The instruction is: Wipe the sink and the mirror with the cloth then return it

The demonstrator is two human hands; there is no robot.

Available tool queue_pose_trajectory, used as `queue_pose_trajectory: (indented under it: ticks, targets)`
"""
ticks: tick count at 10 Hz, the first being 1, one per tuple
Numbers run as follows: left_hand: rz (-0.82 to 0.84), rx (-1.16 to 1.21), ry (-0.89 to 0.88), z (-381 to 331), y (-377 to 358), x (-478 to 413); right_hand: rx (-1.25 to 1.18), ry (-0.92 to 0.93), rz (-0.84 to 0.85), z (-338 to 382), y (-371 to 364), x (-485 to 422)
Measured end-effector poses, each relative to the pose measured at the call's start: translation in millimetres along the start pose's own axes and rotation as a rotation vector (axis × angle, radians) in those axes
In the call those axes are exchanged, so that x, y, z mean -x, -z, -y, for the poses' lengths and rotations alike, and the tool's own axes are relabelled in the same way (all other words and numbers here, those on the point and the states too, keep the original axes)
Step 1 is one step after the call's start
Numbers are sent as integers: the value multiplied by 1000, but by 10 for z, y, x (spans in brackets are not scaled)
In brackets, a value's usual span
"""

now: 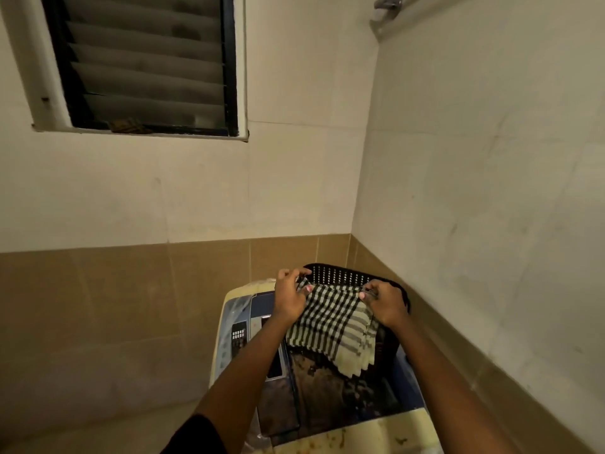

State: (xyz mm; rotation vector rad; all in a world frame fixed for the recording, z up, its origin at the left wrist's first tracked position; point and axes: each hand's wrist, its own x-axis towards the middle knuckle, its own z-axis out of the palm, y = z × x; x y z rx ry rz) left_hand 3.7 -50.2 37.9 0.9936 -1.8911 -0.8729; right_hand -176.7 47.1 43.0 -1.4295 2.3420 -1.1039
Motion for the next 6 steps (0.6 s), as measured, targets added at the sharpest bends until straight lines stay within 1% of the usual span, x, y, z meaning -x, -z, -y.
queue_pose_trajectory:
  ticks: [1,2,3,4,5,6]
  targets:
    - [267,-80,-126,165,-3,-9,22,-48,98,-145,-44,13]
    - [587,-473,-171,259,19,70,80,-15,161,-202,-30,106]
    - [601,-817,-211,232,-32,158,37,56,356,-99,-9,294]
    - [469,-943,-228,214,-84,229,391,172,483,-65,-117,437]
    - [422,-1044,-229,131,-86,314,640,242,390,-43,-169,512]
    - [422,-1102,-190,87,-39,360,704,248,347,-23,-179,564]
